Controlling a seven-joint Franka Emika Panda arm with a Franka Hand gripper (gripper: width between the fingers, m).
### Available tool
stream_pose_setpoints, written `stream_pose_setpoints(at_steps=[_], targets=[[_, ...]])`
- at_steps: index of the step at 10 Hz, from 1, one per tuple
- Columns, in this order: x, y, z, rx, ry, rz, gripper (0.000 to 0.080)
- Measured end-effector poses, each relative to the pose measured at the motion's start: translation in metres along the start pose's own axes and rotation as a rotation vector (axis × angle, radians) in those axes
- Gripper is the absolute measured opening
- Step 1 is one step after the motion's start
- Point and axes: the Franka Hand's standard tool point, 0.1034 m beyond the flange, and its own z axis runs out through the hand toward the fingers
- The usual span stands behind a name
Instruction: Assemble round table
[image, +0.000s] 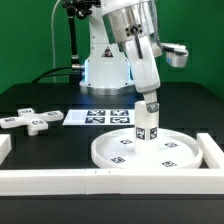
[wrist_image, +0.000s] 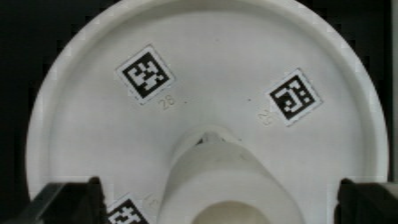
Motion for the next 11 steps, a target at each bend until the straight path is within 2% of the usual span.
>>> stream_pose_setpoints(at_steps=[1,3,4,6,10,11], targets=[[0.009,0.004,-0.002,-0.002,0.006,-0.085,0.0649],[0.036,0.011,-0.015,0.005,0.017,-0.233,0.0649],[0.052,0.015,-0.023,0.006,0.019,-0.273,0.0649],[0.075,0.016,-0.027,0.023,0.041,-0.272,0.0649],[0.071,0.016,-0.025,0.018,0.04,-0.316,0.0649],[0.076,0.017,-0.023,0.0,0.062,-0.537,0.0649]])
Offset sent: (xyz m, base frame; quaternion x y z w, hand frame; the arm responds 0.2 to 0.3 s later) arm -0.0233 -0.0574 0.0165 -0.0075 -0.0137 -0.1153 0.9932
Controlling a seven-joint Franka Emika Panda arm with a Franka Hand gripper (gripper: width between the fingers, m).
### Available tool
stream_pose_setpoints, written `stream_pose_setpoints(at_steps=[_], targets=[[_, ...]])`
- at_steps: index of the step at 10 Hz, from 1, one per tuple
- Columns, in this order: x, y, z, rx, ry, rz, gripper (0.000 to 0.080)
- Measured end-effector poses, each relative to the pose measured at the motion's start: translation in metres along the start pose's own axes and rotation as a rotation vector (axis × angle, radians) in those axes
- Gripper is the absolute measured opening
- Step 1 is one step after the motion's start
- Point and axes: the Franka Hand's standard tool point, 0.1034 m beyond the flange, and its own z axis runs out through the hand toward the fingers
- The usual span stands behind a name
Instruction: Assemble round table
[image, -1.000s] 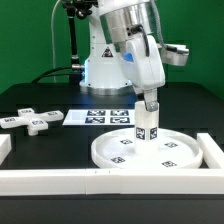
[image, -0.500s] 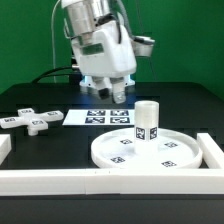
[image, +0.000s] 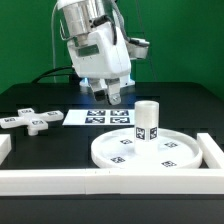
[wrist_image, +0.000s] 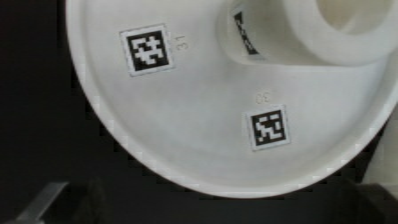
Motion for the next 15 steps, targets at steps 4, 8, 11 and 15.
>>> stream_pose_setpoints(at_steps=[4,8,11,15], targets=[[0.033,0.043,-0.006,-0.024,0.025,-0.472,0.0649],[0.049,0.063,-0.01,-0.019,0.019,-0.503,0.0649],[0.052,0.072,-0.005,-0.11,-0.011,-0.589,0.0649],[0.075,0.11,-0.012,-0.165,0.021,-0.618,0.0649]])
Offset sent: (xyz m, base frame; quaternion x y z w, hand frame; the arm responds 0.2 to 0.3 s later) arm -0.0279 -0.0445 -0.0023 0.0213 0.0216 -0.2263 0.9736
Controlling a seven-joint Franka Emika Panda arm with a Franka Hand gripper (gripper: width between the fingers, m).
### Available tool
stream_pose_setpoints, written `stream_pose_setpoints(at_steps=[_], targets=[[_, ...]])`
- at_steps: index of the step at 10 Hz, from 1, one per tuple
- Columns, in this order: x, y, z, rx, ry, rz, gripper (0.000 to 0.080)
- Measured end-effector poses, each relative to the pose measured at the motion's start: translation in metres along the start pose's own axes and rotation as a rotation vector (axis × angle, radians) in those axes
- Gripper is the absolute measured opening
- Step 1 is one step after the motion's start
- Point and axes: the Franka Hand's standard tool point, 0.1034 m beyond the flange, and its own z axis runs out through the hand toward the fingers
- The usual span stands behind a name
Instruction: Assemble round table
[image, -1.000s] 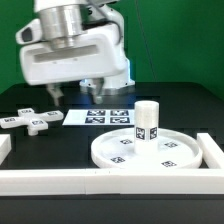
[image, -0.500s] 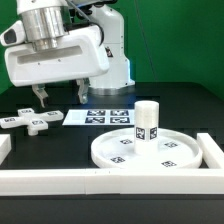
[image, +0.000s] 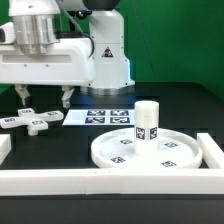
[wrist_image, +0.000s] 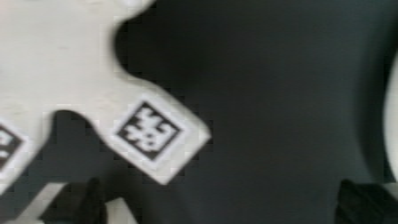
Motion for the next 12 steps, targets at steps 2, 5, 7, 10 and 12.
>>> stream_pose_setpoints(at_steps=[2,5,7,10,12], targets=[[0.0,-0.002,0.001,0.001,-0.002,0.004,0.0649],[-0.007,0.014,0.004,-0.009,0.0,-0.03,0.0649],[-0.018,0.028,0.01,-0.023,-0.002,-0.05,0.0649],[-0.022,0.032,0.014,-0.026,-0.009,-0.071,0.0649],[-0.022,0.032,0.014,-0.026,-0.009,-0.072,0.0649]])
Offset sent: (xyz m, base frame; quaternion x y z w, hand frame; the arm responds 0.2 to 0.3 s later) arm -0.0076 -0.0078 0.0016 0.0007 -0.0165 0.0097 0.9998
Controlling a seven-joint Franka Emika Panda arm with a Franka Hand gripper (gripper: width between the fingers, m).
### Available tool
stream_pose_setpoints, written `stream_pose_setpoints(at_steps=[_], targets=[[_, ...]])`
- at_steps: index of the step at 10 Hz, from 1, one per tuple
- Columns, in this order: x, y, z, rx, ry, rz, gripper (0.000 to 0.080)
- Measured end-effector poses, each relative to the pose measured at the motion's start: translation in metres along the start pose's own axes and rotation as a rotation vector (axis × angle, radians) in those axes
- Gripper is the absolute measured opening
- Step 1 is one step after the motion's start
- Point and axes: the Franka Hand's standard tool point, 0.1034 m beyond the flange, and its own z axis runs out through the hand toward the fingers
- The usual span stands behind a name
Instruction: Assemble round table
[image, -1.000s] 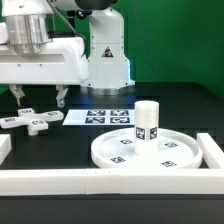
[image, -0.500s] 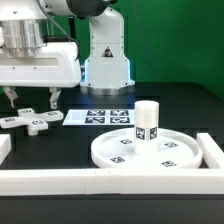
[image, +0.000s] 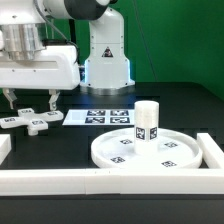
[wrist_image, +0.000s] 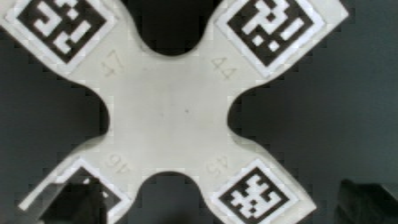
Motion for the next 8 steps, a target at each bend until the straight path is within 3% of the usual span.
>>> stream_pose_setpoints(at_steps=[3,8], targets=[[-0.012,0.005,0.006,0.003,-0.006,-0.009,0.0649],[-0.017,0.012,0.013,-0.009,-0.013,-0.029,0.0649]])
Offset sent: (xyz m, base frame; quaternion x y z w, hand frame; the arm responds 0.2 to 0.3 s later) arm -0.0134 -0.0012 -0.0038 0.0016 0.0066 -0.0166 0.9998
